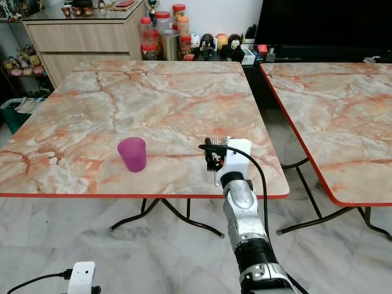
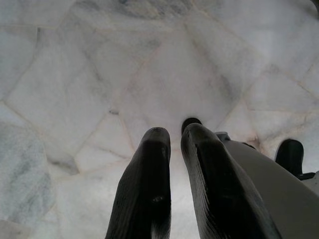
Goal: Setting the table
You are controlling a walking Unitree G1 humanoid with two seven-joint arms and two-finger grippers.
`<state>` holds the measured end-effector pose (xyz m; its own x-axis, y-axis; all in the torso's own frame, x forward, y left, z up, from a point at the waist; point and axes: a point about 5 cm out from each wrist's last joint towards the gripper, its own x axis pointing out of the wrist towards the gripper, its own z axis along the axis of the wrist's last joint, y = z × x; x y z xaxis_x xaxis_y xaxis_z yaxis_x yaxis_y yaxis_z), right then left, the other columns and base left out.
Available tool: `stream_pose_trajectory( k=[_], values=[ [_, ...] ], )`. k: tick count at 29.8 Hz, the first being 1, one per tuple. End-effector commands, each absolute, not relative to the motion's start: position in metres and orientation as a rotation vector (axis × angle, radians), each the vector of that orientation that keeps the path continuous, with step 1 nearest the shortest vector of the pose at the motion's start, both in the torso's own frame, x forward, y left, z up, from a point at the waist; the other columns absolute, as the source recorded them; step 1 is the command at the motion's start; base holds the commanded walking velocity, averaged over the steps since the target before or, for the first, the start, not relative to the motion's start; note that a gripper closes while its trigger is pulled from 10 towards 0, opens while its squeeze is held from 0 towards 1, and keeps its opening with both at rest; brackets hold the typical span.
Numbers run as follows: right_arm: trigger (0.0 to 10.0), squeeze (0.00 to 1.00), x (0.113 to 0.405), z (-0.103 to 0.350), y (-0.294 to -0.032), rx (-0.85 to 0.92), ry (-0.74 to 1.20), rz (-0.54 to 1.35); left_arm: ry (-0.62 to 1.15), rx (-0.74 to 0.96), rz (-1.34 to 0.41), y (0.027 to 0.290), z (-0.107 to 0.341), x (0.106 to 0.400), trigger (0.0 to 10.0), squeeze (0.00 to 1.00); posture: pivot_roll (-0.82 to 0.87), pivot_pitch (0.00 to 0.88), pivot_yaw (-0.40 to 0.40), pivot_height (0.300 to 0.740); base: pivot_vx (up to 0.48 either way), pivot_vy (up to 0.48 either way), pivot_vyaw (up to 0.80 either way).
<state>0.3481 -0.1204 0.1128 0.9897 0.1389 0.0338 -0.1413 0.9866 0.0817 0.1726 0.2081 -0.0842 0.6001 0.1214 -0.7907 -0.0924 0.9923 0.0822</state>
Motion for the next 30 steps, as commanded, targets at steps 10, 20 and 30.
stream_pose_trajectory(
  k=[10, 20, 30],
  values=[
    [10.0, 0.00, 0.352, 0.114, -0.124, 0.094, -0.022, 0.112, 0.930, 0.017, 0.149, 0.208, -0.086, 0.170, 10.0, 0.00, 0.01, 0.000, -0.022, 0.714, 0.000, 0.000, -0.23],
    [10.0, 0.00, 0.351, 0.112, -0.118, 0.109, -0.028, 0.143, 0.936, 0.019, 0.153, 0.209, -0.087, 0.167, 10.0, 0.00, 0.01, 0.000, -0.022, 0.714, 0.192, 0.000, -0.21],
    [10.0, 0.00, 0.352, 0.116, -0.113, 0.109, -0.047, 0.162, 0.941, 0.024, 0.141, 0.208, -0.087, 0.167, 10.0, 0.00, 0.01, 0.000, -0.015, 0.714, 0.305, 0.000, 0.00]
  ],
)
